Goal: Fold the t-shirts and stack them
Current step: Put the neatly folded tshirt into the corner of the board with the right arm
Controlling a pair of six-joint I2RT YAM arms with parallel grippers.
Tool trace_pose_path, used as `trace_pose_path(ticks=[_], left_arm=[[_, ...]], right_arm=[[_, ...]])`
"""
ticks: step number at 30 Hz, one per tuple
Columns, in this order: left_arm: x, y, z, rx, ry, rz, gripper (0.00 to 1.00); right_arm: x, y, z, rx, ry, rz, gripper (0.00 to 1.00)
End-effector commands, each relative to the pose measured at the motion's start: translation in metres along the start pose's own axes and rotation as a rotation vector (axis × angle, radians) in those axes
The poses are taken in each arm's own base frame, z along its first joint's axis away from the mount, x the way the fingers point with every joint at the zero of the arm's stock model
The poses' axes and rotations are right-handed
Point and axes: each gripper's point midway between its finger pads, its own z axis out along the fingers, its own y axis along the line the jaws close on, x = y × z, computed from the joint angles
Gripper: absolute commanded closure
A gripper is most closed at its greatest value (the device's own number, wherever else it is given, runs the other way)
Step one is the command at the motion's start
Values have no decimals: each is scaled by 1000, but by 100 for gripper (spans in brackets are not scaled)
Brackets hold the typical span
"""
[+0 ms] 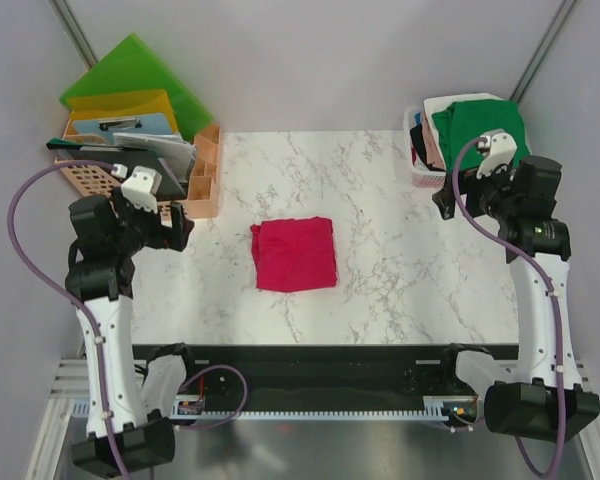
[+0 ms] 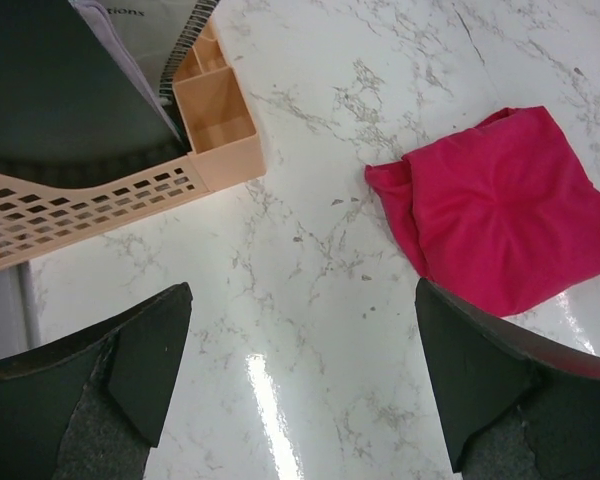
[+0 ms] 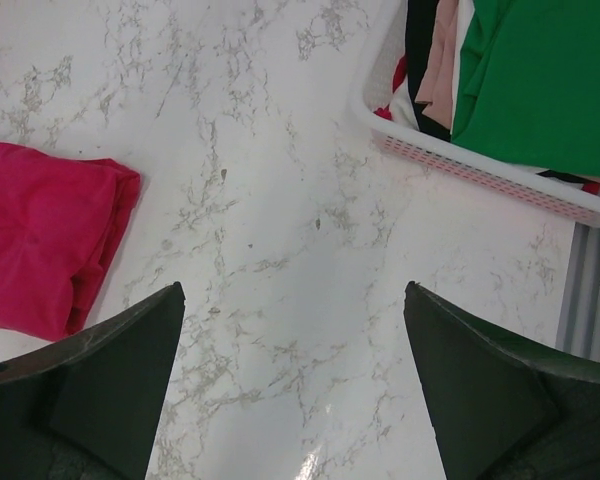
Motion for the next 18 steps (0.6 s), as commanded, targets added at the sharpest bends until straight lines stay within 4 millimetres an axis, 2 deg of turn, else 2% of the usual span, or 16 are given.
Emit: trace_pose_path(ticks=[1, 2, 3, 4, 5, 6, 7, 8, 10, 11, 12, 13, 14, 15, 17, 18], left_arm=[[10, 0, 33, 99, 98, -132, 0], [6, -3, 36, 143, 111, -128, 0], [14, -9, 41, 196, 156, -153, 1], [21, -7, 49, 207, 186, -157, 1], [23, 1, 54, 177, 191, -147, 2], [26, 6, 57, 157, 193, -137, 2], [28, 9, 58, 135, 187, -124, 2], [40, 12, 61, 118, 205, -129, 2], [44, 12, 65, 110, 184, -129, 1], [52, 5, 68, 148, 197, -149, 1], [58, -2, 70, 182, 218, -159, 1], [62, -8, 72, 216, 235, -147, 1], [68, -13, 78, 240, 264, -144, 1], [71, -26, 82, 283, 288, -123, 1], [80, -47, 89, 382, 365, -115, 1], [81, -67, 90, 454, 393, -96, 1]], right_arm=[[2, -9, 21, -12, 37, 7, 2], [5, -12, 26, -6, 56, 6, 2], [14, -14, 39, 17, 110, -40, 2], [16, -13, 43, 41, 137, -71, 2], [18, 6, 53, 20, 158, -135, 2], [17, 0, 57, 114, 167, -191, 2], [25, 7, 63, 116, 184, -236, 2], [27, 17, 67, 105, 189, -259, 2], [40, 50, 80, -35, 216, -231, 2], [47, 58, 84, -84, 237, -207, 2], [63, 67, 92, -144, 295, -181, 2], [69, 91, 94, -290, 307, -155, 2], [76, 102, 97, -344, 333, -130, 2], [93, 111, 105, -396, 388, -100, 2], [107, 138, 110, -504, 442, -96, 2], [124, 148, 116, -545, 504, -80, 2]])
